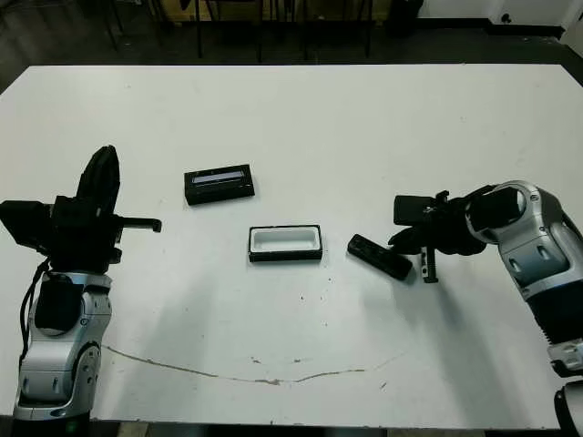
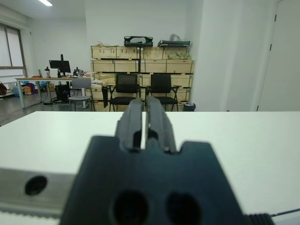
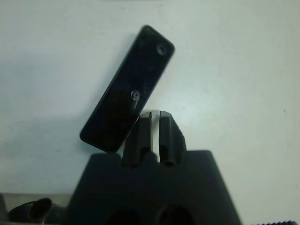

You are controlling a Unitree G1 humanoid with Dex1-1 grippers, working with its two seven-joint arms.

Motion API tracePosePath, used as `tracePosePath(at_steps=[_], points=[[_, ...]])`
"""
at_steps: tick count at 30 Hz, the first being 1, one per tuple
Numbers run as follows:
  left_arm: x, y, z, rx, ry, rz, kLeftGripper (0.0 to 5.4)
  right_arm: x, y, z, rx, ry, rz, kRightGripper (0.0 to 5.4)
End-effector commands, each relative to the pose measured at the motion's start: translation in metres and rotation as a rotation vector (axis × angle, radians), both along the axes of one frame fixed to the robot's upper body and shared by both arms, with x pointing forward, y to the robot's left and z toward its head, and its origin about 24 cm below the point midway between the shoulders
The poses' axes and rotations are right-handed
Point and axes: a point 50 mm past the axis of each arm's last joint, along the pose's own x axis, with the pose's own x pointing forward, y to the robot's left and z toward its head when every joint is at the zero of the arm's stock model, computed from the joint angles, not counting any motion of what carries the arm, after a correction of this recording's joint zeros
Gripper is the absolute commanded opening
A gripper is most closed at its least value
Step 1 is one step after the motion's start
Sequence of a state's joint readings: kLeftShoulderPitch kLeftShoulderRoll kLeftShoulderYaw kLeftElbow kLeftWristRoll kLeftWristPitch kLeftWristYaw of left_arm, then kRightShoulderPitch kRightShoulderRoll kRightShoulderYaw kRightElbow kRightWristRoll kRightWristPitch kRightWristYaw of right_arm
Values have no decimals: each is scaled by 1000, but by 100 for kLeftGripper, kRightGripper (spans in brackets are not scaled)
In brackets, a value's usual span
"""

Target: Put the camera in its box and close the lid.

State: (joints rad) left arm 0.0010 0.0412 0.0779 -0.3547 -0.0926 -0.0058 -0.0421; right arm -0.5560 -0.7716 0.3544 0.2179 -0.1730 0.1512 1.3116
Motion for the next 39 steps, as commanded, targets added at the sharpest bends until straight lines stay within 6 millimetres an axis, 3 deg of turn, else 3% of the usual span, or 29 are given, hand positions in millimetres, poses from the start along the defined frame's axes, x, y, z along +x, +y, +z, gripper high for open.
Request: tracePosePath(at_steps=[1,11,18,25,33,39], points=[[-1,1,-7,8,40,7,0,-5,-3,-6,-29,45,-4,1],[0,1,-6,5,41,3,0,-6,-3,-5,-65,22,6,1],[0,1,-7,8,39,7,0,-2,-16,9,-35,-260,-125,1],[-1,-1,-10,-3,49,3,0,-6,-19,36,295,-531,-309,1],[-2,-2,-11,-5,49,-2,0,-35,-9,36,642,-515,-493,1],[-3,-3,-12,2,54,1,0,-52,-4,31,680,-520,-588,23]])
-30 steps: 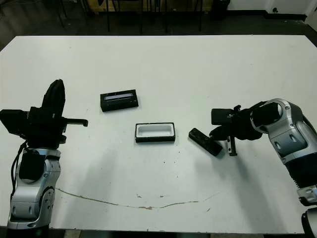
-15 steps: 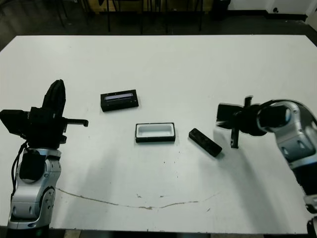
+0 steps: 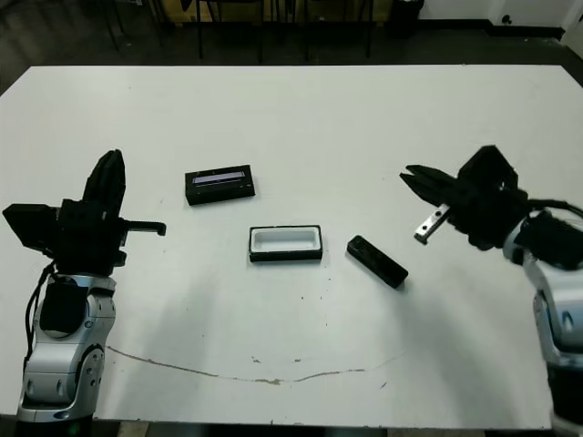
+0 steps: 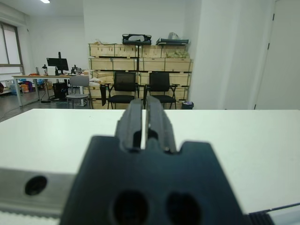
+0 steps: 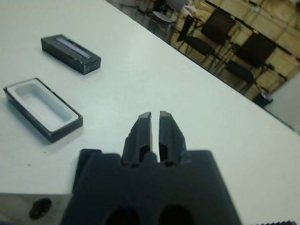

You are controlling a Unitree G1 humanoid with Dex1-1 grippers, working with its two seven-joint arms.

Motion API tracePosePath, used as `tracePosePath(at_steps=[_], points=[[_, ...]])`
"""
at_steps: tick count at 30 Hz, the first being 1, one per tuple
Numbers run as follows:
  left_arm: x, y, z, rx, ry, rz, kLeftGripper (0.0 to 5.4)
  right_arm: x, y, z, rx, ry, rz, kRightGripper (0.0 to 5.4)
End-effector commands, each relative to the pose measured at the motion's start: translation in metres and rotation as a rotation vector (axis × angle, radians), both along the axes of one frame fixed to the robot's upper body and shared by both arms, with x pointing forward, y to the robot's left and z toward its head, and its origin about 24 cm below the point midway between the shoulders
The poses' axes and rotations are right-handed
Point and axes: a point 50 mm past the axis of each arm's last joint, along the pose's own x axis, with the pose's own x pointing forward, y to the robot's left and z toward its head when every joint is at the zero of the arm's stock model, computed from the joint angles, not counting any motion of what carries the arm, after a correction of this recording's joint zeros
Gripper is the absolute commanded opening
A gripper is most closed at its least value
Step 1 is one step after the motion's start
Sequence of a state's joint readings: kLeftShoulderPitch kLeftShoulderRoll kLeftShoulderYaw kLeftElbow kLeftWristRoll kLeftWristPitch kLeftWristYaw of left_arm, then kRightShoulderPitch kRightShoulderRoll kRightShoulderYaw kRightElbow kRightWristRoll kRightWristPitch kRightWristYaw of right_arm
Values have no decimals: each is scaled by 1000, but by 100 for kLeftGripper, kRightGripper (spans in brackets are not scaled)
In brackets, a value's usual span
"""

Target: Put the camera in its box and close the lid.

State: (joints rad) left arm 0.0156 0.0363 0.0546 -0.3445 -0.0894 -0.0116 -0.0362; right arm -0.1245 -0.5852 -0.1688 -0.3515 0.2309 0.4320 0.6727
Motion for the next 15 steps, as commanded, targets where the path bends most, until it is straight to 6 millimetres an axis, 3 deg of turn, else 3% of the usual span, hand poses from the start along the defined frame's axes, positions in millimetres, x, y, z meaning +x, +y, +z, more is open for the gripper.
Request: tracePosePath(at_steps=[1,15], points=[[-2,2,-7,6,33,11,0,-8,0,-5,11,15,-43,35],[-3,3,-7,4,38,11,0,-18,3,-13,-93,76,-62,268]])
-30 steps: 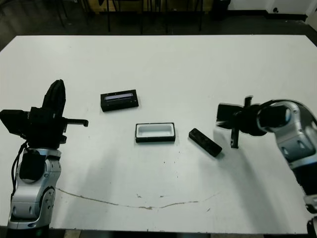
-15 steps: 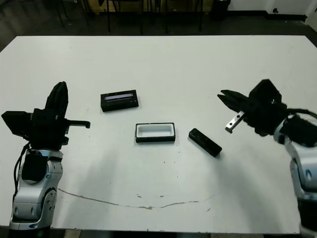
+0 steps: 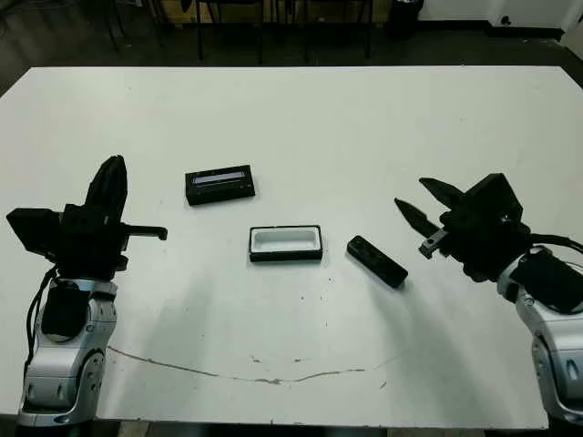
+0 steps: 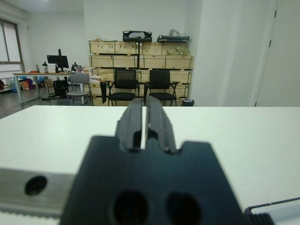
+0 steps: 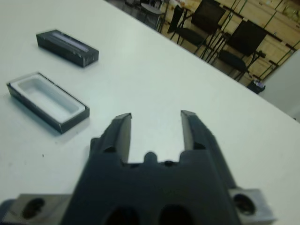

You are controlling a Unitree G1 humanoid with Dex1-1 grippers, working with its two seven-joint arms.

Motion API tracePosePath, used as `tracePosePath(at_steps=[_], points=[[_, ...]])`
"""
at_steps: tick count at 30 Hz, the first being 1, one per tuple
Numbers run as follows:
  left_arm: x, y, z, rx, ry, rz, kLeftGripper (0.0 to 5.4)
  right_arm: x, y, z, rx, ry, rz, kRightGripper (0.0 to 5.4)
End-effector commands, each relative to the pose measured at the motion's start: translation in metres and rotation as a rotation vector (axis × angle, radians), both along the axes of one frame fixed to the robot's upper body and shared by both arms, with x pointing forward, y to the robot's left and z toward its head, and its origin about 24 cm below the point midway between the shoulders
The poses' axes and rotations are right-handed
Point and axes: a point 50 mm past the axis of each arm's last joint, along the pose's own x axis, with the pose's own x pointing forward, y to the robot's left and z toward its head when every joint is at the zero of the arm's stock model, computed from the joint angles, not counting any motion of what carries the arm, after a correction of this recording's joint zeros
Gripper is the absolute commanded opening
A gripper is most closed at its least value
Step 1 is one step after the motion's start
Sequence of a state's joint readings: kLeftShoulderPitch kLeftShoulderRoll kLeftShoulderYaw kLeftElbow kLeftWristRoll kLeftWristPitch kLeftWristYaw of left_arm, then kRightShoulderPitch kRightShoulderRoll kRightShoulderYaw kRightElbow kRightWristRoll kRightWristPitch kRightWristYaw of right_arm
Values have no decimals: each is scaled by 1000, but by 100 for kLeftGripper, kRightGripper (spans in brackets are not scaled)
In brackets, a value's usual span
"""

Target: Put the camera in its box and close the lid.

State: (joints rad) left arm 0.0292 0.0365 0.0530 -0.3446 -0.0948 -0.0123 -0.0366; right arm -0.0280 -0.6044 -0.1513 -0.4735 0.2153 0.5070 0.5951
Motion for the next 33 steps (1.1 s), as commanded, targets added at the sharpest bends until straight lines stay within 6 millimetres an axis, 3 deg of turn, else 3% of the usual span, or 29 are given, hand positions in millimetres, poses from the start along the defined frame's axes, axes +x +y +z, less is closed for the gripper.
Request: tracePosePath(at_steps=[1,16,33], points=[[-1,2,-5,9,25,11,0,-1,-2,-6,-49,38,-9,286],[-2,2,-5,9,26,13,0,0,1,-18,27,93,21,539],[-2,2,-6,12,34,13,0,-2,3,-35,71,199,46,539]])
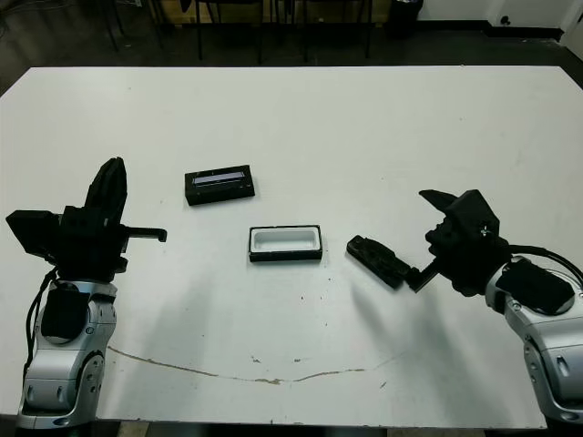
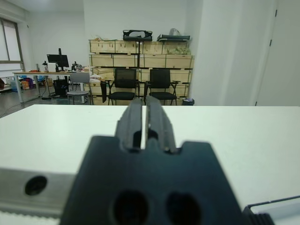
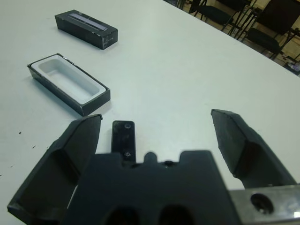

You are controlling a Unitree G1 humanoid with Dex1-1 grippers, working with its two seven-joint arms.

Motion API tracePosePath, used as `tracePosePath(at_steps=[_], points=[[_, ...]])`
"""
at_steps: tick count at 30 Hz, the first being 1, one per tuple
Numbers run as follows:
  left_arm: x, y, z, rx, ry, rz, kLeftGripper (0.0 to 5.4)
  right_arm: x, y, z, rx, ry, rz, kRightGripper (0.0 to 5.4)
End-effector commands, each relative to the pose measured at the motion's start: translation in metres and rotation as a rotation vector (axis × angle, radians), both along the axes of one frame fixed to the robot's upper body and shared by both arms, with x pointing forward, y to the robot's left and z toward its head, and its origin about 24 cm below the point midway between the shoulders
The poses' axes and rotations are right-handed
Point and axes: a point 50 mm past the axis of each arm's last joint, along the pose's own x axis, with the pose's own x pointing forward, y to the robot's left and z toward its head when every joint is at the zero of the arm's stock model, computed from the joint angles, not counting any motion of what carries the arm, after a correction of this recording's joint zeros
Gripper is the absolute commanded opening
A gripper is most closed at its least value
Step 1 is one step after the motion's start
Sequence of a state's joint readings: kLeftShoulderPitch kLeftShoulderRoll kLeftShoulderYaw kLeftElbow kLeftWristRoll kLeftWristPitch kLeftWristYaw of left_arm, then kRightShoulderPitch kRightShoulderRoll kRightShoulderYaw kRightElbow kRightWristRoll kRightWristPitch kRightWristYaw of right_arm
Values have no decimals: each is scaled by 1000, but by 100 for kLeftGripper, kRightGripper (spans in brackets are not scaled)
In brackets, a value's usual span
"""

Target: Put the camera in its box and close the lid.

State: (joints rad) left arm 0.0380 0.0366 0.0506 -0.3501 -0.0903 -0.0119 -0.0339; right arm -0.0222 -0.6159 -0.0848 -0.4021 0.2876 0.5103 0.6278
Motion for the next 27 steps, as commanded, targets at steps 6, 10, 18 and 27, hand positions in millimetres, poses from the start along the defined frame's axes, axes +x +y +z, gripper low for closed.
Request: tracePosePath(at_steps=[6,10,18,27], points=[[-1,2,-5,7,31,9,0,-3,2,-22,9,99,8,539],[-1,2,-5,-1,33,10,0,-5,3,-26,-5,135,7,539],[-2,2,-5,2,35,9,0,-10,3,-35,-24,182,-8,539],[-1,3,-5,0,36,9,0,-14,1,-47,-43,191,-57,539]])
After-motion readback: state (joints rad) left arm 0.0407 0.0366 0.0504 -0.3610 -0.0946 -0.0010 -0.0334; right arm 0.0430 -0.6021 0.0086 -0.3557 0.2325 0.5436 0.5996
